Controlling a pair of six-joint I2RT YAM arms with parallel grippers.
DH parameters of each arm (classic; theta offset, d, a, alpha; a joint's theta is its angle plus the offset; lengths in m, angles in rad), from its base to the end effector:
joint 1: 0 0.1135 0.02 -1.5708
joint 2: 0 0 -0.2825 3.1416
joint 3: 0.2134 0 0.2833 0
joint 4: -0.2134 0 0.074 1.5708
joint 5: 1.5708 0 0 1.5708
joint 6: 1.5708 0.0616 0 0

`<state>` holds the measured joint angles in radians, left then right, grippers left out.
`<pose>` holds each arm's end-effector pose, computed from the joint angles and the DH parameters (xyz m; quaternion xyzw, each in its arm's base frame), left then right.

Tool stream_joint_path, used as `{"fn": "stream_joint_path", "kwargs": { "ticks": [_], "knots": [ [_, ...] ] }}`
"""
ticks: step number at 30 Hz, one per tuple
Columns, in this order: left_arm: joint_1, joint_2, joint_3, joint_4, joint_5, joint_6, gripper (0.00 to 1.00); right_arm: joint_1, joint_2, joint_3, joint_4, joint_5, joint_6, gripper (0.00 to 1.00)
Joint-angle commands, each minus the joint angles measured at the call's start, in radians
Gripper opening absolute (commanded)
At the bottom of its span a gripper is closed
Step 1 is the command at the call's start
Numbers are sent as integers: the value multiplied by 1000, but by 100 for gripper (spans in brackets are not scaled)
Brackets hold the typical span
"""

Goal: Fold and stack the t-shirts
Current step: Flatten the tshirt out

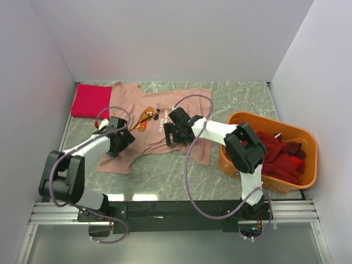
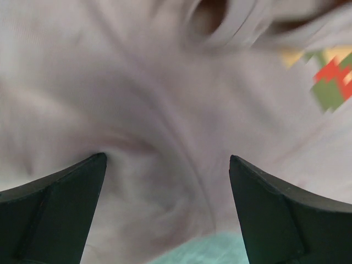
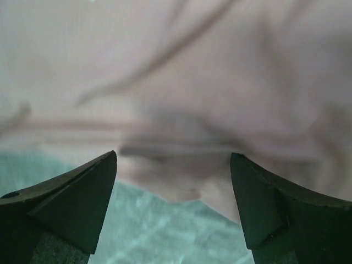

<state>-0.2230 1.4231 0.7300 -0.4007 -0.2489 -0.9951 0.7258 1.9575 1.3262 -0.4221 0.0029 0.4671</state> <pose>0.2873 -0.0496 0.1434 -0.3902 0.8822 -0.0352 0.2613 0.3386 0.3002 0.1423 -0.1243 0.9587 0.1425 0.2124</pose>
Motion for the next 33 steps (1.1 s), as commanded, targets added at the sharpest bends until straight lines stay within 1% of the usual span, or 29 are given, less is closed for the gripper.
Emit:
{"fn": "stream_joint_path", "kwargs": {
  "ticks": [1,4,8,9,11,13,14,15,16,18,19,20,21,22,23,24,25,26,29,31,32,33],
  "knots": [
    [23,95,69,97,-6,36,99,-66,93,57,6,54,25,91],
    [43,167,120,135,-7,56,99,-98,129,105,29,36,9,91],
    [76,247,232,70,-16,82,99,-111,150,233,-24,42,-34,91],
    [80,247,264,34,-18,84,100,-112,132,249,-47,39,-44,91],
    [80,215,270,17,-10,88,99,-109,97,248,-49,29,-77,91],
    [79,130,243,-3,13,87,99,-111,26,229,-49,20,-84,91],
    [77,91,227,-16,19,84,99,-111,-1,199,-46,14,-87,91],
    [76,7,194,-32,8,78,99,-108,-59,176,-40,2,-87,91],
    [76,-36,174,-68,-9,61,99,-109,-89,151,-20,0,-85,91],
    [82,-128,99,-93,-33,49,99,-98,-181,55,3,0,-73,91],
    [88,-213,68,-111,-29,29,99,-98,-213,15,34,-29,-56,91],
    [102,-252,7,-121,-24,20,99,-95,-242,-61,51,-37,-45,91],
    [109,-318,-19,-141,-48,7,99,-97,-299,-99,69,-46,-36,91],
    [117,-343,-42,-170,-68,-37,100,-94,-327,-131,97,-67,-25,91],
    [131,-366,-59,-226,-84,-54,99,-92,-353,-183,108,-72,-25,91],
    [155,-398,-93,-248,-98,-66,99,-91,-397,-203,114,-67,-21,91],
    [165,-409,-109,-262,-118,-104,99,-89,-417,-219,118,-60,-18,91],
    [172,-418,-133,-253,-116,-109,99,-88,-448,-240,120,-57,-21,91],
    [203,-409,-155,-219,-110,-111,99,-86,-480,-262,97,-49,-31,91],
    [220,-369,-153,-187,-109,-93,99,-88,-506,-277,98,-49,-35,91],
    [244,-353,-147,-178,-104,-80,98,-88,-514,-291,100,-50,-35,91],
    [251,-314,-142,-158,-98,-70,92,-86,-525,-297,100,-52,-35,91]
  ]
}}
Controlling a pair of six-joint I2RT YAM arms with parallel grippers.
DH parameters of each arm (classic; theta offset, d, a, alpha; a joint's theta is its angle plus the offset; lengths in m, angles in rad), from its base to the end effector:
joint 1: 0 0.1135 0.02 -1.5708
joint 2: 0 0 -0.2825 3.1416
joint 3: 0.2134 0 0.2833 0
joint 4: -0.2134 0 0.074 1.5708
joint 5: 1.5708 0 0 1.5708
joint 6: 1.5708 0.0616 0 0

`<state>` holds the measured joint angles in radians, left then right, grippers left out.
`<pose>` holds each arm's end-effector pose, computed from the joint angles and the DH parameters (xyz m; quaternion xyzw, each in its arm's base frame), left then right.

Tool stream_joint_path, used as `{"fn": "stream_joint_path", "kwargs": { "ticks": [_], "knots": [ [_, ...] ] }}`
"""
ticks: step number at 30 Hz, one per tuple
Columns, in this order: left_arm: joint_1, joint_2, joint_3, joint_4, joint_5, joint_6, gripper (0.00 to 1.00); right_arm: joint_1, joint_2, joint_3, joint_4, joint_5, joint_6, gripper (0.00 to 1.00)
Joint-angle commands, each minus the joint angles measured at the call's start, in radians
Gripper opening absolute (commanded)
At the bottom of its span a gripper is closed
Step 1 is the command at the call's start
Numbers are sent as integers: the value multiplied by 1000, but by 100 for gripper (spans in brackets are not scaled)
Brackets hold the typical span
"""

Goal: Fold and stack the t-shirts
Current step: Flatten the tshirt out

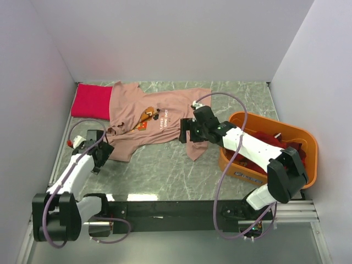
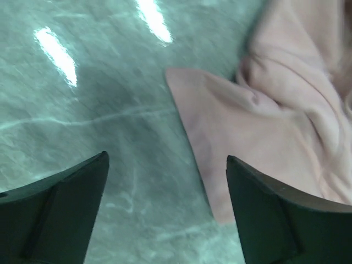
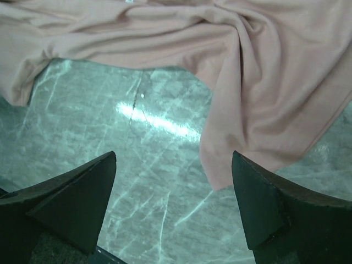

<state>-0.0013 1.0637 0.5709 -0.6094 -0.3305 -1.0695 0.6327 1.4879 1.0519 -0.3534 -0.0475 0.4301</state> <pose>0.2149 0.0197 0.1643 -0.5213 0.8064 0.0208 0.2786 0.2953 0.2202 0.2363 -0.1025 0.9187 0.2119 0.3171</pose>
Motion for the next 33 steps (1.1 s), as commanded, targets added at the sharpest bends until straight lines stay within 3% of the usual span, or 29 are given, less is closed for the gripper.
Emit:
{"fn": "stream_joint_path", "kwargs": {
  "ticks": [1,6,19,28,29,33],
  "knots": [
    [34,65,24,54,-18,5,91,7,-61,-27,39,-3,7,91],
    [64,201,73,88,-18,28,72,7,-84,-52,41,8,9,91],
    [69,446,176,62,-33,-3,70,7,-129,-69,19,46,1,91],
    [69,542,136,91,-22,36,28,7,-127,-70,17,46,2,91],
    [70,542,135,85,-25,34,4,7,-126,-69,14,67,1,91],
    [67,492,127,68,-19,39,1,7,-126,-72,8,64,-1,91]
  ]
}}
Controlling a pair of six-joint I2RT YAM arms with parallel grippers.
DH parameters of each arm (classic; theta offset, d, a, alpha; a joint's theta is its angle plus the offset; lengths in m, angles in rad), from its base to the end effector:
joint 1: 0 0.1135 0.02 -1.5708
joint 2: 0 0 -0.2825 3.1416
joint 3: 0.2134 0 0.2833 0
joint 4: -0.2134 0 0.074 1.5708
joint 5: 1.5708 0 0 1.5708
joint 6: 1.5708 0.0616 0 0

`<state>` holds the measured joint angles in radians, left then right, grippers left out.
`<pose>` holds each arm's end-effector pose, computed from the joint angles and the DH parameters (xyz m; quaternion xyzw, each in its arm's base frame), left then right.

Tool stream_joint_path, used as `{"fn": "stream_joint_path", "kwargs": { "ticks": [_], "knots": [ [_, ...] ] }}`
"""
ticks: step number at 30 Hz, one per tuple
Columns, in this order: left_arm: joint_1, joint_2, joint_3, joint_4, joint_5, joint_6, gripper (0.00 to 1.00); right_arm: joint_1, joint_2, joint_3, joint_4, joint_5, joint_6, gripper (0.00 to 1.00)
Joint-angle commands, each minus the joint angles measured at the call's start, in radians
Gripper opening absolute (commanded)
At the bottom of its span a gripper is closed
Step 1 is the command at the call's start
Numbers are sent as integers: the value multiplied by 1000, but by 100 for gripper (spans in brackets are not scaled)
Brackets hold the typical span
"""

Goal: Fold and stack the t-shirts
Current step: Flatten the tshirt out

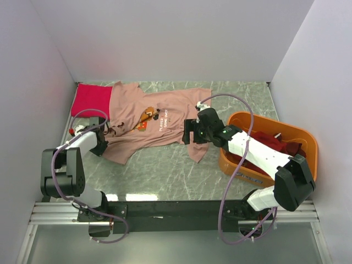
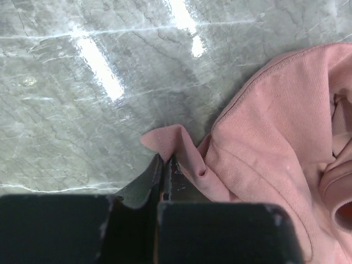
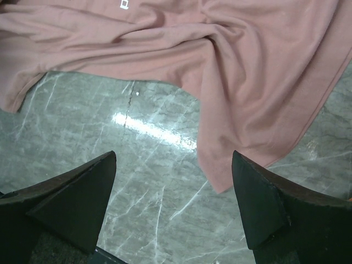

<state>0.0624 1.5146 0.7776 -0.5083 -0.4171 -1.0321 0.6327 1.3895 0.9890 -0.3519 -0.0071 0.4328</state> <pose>0.2890 0.0431 0.1304 -0.5310 0.8070 0.1069 0.2355 0.2791 0.2052 0.2460 -0.0929 0.9127 0.2049 0.3411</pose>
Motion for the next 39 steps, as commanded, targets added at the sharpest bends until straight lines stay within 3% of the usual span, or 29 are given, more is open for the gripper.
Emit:
{"fn": "stream_joint_path", "kwargs": {
  "ticks": [1,9,14,26,39],
  "knots": [
    [5,21,-90,-35,66,0,1,9,-29,-13,4,22,-3,91],
    [5,-249,-92,-217,-57,-143,1,38,-38,-35,-96,78,-12,91],
    [46,-344,-74,-324,-161,-241,1,158,-1,-55,-147,160,15,91],
    [119,-352,-46,-415,-232,-352,1,229,-1,-164,-214,214,110,88],
    [149,-387,-64,-361,-186,-298,1,232,132,-144,-154,168,49,79]
  ]
}}
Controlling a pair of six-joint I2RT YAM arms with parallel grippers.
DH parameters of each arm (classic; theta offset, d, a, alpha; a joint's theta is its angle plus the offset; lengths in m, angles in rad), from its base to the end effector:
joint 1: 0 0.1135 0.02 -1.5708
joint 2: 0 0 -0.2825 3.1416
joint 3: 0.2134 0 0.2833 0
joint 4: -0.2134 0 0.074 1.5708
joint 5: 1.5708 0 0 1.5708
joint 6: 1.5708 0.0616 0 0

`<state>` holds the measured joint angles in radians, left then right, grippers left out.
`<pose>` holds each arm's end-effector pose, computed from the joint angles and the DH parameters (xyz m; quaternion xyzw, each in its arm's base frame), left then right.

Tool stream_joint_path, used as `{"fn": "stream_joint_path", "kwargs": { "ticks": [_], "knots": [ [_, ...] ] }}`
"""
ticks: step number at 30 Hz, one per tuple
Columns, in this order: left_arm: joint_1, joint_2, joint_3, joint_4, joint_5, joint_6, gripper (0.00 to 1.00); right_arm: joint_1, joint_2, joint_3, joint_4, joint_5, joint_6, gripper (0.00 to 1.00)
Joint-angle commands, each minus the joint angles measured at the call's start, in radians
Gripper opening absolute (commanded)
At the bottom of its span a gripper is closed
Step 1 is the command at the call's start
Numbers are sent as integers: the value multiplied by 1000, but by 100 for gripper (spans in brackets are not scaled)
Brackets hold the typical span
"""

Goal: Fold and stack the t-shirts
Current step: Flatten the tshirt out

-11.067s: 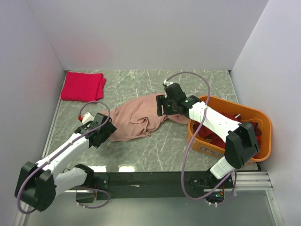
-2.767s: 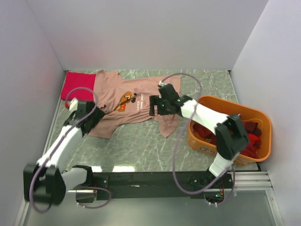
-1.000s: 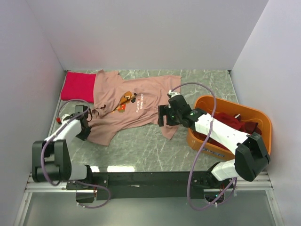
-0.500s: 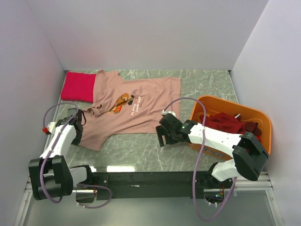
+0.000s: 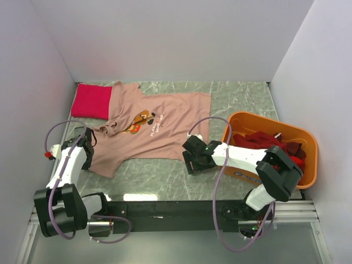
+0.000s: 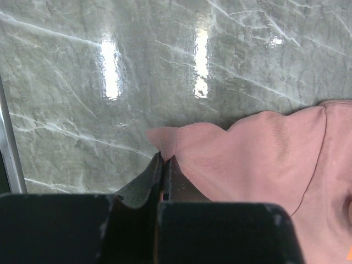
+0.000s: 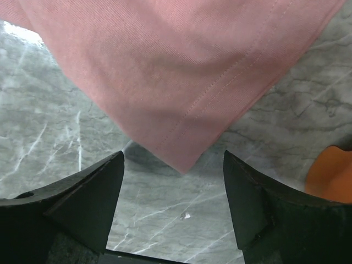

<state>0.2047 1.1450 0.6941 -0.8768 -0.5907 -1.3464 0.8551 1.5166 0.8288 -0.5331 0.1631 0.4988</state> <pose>0.1975 0.0760 0.1826 -0.6900 0.6534 0.1804 0.2537 0.2063 0.2220 0.1396 -0.1600 0.9684 0.0461 0.1855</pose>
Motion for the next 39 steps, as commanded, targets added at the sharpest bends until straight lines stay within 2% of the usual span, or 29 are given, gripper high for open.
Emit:
{"fn": "stream_joint_path", "kwargs": {
  "ticks": [1,7,10,12,13,14,16,19,23,28,32,39],
  "knots": [
    [7,-18,19,7,-12,18,1,12,7,13,27,-2,-17,78],
    [7,-19,15,15,-6,23,1,18,36,-7,53,-20,-8,71],
    [5,-19,15,12,-1,27,1,18,59,0,62,-46,-8,51],
    [5,-22,15,13,3,27,1,19,65,3,62,-47,-2,43],
    [5,-27,15,13,5,29,1,18,63,3,59,-33,4,28],
    [5,-30,18,4,6,30,1,16,60,4,47,-21,13,20],
    [7,-45,42,-14,25,55,1,18,30,18,33,10,23,9],
    [6,-99,106,-57,60,75,1,18,-36,68,-1,56,27,0],
    [6,-223,191,-67,126,136,1,13,-139,173,-62,153,6,0],
    [5,-378,346,2,248,245,1,-10,-272,372,-143,275,-23,0],
    [5,-393,525,7,285,286,1,-28,-364,522,-145,282,-106,0],
    [5,-341,955,-16,264,381,1,-39,-482,794,-203,354,-232,0]
  ]
}}
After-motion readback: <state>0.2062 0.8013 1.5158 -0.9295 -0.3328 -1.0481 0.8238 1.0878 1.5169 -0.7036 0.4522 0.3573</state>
